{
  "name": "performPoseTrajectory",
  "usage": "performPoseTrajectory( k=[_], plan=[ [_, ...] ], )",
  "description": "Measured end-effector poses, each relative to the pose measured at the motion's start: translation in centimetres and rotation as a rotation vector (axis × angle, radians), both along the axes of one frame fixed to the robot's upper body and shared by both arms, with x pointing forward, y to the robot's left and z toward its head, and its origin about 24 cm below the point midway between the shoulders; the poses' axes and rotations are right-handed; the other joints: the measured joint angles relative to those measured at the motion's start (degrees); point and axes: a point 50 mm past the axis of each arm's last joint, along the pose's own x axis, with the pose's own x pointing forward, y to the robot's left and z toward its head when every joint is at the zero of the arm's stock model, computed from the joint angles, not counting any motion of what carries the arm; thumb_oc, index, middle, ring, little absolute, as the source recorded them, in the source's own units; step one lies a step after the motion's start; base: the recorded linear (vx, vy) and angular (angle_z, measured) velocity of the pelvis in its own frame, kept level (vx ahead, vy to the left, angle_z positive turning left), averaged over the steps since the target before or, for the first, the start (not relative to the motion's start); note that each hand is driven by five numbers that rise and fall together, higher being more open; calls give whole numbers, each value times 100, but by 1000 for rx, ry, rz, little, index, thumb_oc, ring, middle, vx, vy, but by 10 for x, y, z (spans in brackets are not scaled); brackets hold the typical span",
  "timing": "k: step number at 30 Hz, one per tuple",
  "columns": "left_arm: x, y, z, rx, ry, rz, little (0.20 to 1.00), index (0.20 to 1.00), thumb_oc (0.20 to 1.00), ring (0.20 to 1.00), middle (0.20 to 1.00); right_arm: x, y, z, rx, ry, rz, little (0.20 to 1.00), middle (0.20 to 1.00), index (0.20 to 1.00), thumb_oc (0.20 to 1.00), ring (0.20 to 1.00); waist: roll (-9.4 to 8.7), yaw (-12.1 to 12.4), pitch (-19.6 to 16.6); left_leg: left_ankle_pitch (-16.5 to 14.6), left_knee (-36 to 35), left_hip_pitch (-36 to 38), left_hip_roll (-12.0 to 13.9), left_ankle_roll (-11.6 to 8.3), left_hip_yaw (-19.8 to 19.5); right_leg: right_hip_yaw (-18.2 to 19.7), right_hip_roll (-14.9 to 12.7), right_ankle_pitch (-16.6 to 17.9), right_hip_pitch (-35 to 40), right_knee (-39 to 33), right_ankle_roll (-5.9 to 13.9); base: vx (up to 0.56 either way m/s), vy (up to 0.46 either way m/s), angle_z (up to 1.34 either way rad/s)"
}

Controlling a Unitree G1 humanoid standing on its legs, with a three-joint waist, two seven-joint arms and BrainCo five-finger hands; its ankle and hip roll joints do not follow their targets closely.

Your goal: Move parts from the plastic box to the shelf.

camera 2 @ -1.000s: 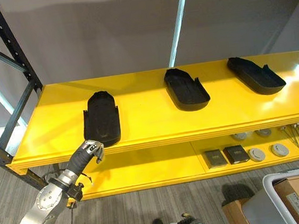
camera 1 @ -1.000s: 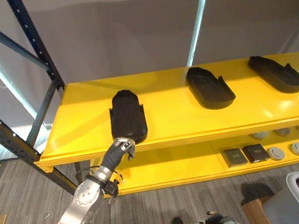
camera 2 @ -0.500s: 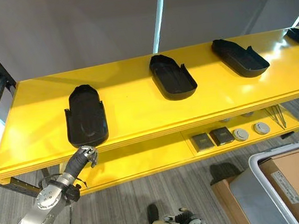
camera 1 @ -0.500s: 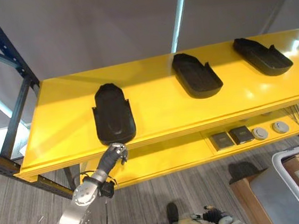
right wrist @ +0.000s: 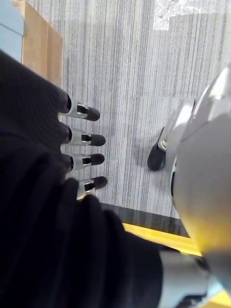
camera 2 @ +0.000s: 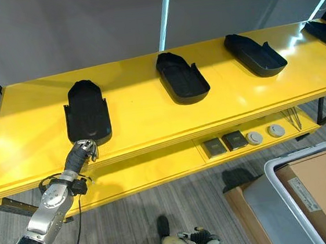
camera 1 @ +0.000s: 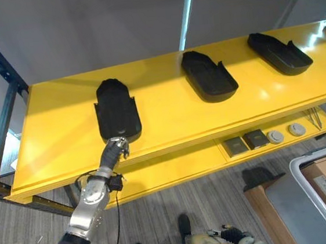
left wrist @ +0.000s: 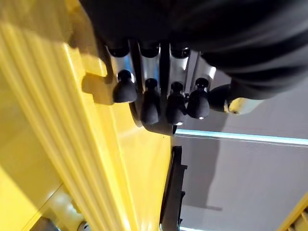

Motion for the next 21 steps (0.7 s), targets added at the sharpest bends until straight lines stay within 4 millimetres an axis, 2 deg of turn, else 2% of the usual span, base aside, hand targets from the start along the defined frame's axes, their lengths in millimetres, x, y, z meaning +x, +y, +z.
performPoseTrajectory(
  k=[14,21],
  plan=[
    [3,1,-7,-24,25,50,200,200,200,200,200,-2,0,0,-2,5,-2,1000,1000,1000,1000,1000,-6,-12,-4,-18,1,142,-18,28,6,12,-9,-11,146,0,14,0,0,0],
    [16,6,-11,61,41,90,200,200,200,200,200,-3,3,-1,2,18,-2,1000,1000,1000,1000,1000,-85,-54,-57,-12,2,223,-20,25,63,23,-23,-37,181,-1,-18,-39,-7,-4]
  ],
)
